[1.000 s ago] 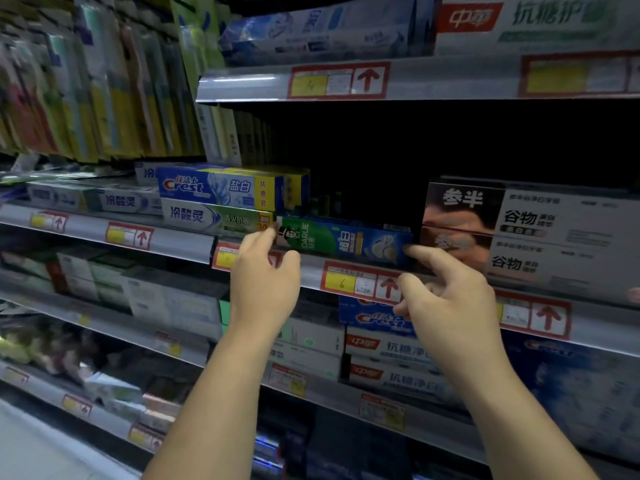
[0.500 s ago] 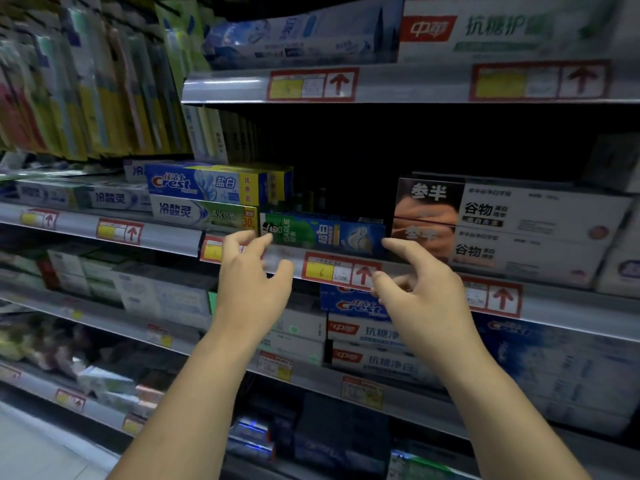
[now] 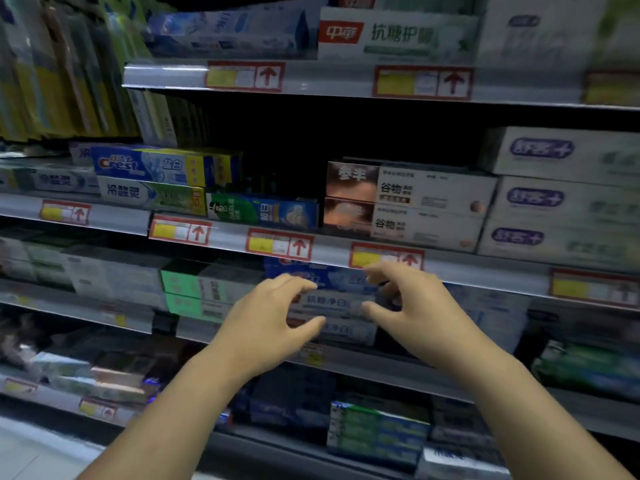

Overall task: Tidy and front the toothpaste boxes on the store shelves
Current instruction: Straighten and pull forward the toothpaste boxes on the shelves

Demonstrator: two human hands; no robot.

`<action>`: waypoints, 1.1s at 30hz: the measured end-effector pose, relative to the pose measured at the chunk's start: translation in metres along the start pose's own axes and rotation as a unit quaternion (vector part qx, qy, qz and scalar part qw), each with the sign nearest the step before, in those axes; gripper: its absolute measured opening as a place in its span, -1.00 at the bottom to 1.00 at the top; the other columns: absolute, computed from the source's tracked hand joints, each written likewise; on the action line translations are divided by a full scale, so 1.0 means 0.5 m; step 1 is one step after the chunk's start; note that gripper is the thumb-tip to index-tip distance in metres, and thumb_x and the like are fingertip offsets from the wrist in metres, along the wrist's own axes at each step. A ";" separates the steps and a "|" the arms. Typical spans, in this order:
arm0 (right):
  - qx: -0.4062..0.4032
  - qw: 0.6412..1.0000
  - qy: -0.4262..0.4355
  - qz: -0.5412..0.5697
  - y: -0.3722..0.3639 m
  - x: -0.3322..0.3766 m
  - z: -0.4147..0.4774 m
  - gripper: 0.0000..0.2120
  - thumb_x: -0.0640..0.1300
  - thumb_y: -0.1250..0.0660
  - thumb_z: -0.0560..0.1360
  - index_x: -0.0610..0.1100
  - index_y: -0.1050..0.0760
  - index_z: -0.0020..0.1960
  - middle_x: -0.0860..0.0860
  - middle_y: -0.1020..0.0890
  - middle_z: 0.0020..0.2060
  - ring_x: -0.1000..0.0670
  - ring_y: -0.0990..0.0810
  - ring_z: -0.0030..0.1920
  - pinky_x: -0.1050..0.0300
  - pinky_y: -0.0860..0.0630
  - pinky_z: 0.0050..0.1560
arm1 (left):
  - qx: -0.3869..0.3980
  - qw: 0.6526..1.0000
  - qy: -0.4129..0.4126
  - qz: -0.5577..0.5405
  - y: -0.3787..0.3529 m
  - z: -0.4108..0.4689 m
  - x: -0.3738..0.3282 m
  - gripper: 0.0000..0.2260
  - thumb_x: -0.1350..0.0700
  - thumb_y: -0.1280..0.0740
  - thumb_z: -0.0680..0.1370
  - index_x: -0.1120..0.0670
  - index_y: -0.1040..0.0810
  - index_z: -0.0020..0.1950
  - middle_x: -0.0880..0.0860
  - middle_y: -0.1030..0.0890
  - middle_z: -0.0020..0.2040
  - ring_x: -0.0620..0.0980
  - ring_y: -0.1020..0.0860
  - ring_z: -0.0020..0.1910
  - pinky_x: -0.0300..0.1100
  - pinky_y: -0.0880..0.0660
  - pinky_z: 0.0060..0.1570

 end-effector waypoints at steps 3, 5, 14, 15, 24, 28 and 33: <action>0.040 0.998 -0.024 -0.049 -0.004 -0.068 -0.041 -0.48 0.03 -0.39 0.58 0.08 -0.35 0.50 0.17 -0.49 0.33 0.13 -0.47 0.29 0.19 -0.44 0.31 | 0.056 0.998 -0.010 0.028 -0.065 -0.001 -0.034 -0.49 -0.31 -0.30 0.55 -0.21 -0.36 0.46 -0.25 -0.44 0.35 -0.17 -0.40 0.36 -0.17 -0.46 0.28; 0.067 0.994 -0.038 -0.082 -0.007 -0.116 -0.071 -0.44 0.06 -0.38 0.58 0.09 -0.30 0.53 0.15 -0.45 0.40 0.09 -0.45 0.37 0.12 -0.44 0.35 | 0.086 0.995 -0.024 0.043 -0.104 0.001 -0.059 -0.46 -0.33 -0.28 0.55 -0.20 -0.34 0.49 -0.22 -0.44 0.38 -0.13 -0.40 0.37 -0.13 -0.45 0.29; 0.125 0.973 -0.119 -0.153 0.033 -0.327 -0.227 -0.40 0.09 -0.33 0.62 0.11 -0.18 0.59 0.17 -0.31 0.47 0.09 -0.35 0.45 0.18 -0.37 0.39 | 0.176 0.973 -0.125 0.078 -0.275 0.022 -0.240 -0.43 -0.32 -0.26 0.56 -0.15 -0.31 0.52 -0.16 -0.44 0.40 -0.09 -0.40 0.36 -0.13 -0.38 0.34; 0.120 0.972 -0.132 -0.150 0.044 -0.348 -0.243 -0.40 0.09 -0.33 0.62 0.13 -0.18 0.58 0.18 -0.31 0.48 0.10 -0.34 0.45 0.19 -0.36 0.39 | 0.183 0.971 -0.136 0.075 -0.296 0.025 -0.266 -0.43 -0.32 -0.26 0.55 -0.14 -0.32 0.52 -0.15 -0.45 0.40 -0.08 -0.41 0.35 -0.12 -0.39 0.34; 0.032 0.954 -0.282 -0.094 0.145 -0.570 -0.393 -0.39 0.06 -0.38 0.60 0.08 -0.22 0.58 0.11 -0.31 0.52 0.04 -0.33 0.48 0.09 -0.38 0.41 | 0.229 0.960 -0.144 -0.069 -0.461 0.059 -0.514 -0.47 -0.20 -0.29 0.60 -0.05 -0.33 0.52 -0.07 -0.45 0.40 -0.05 -0.43 0.36 -0.04 -0.45 0.32; -0.078 0.931 -0.355 -0.036 0.211 -0.656 -0.434 -0.39 0.01 -0.39 0.59 0.01 -0.24 0.57 0.05 -0.36 0.50 -0.03 -0.37 0.46 -0.01 -0.38 0.43 | 0.219 0.964 -0.057 -0.139 -0.504 0.087 -0.561 -0.55 -0.08 -0.27 0.64 0.10 -0.36 0.46 0.05 -0.46 0.32 0.01 -0.47 0.20 -0.07 -0.49 0.17; -0.169 0.891 -0.418 0.057 0.236 -0.733 -0.443 -0.28 0.01 -0.42 0.58 -0.07 -0.15 0.62 -0.02 -0.30 0.56 -0.11 -0.35 0.50 -0.12 -0.40 0.43 | 0.213 0.961 0.063 -0.164 -0.536 0.105 -0.573 -0.75 -0.05 -0.30 0.61 0.10 -0.34 -0.04 0.03 -0.38 -0.05 -0.05 -0.42 -0.21 -0.19 -0.30 -0.38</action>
Point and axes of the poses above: each hand's wrist, its own z-axis towards the middle knuckle, its own y-axis out of the back of the hand, x = y × z, the point moved 10 cm from there along z, towards the middle knuckle
